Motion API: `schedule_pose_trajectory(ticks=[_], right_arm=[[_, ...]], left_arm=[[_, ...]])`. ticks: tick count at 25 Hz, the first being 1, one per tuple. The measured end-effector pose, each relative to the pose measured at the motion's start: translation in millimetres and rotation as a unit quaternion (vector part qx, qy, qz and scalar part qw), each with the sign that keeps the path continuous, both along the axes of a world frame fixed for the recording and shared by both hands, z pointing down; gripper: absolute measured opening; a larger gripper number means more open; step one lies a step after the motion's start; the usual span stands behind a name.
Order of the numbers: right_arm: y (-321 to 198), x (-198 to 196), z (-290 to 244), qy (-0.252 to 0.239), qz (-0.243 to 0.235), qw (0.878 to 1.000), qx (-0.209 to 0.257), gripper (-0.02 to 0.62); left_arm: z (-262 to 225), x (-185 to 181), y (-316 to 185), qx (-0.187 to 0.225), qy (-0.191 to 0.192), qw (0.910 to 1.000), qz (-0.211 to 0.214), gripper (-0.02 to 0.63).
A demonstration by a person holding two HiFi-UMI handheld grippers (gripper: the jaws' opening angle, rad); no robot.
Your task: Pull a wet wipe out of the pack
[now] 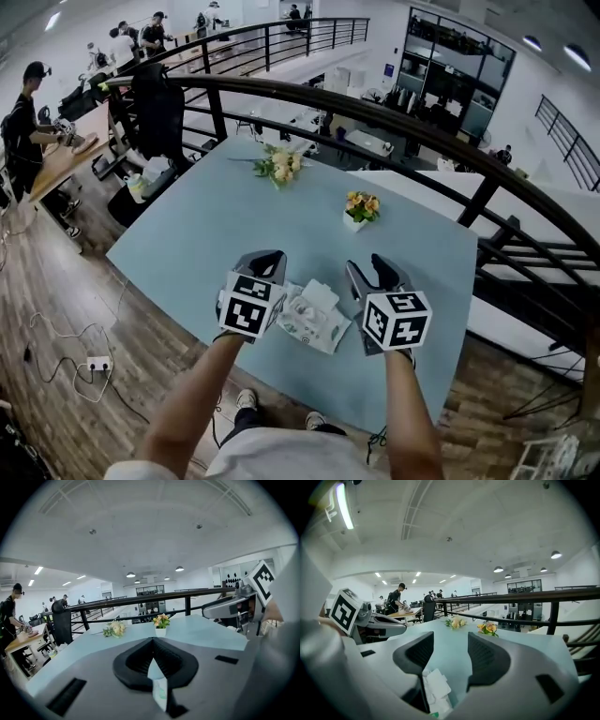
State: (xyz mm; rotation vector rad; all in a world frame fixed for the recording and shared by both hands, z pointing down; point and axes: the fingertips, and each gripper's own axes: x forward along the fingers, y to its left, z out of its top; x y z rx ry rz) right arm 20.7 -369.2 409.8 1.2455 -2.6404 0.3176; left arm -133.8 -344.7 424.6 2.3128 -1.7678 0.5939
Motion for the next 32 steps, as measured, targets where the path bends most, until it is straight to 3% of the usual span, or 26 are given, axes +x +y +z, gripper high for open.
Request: schedule_pose_trajectory(ticks=[12,32], right_arm=[[8,-18,6,0.015,0.068,0.998,-0.012,0.210],[29,-20,18,0.021,0.178,0.984,-0.014,0.210]], left_arm=[[4,-14,-19,-0.007,0.005,0.9968,0.079,-0.003],[19,-5,-30,-0.002,0.006,0.9804,0.197,-0.003]])
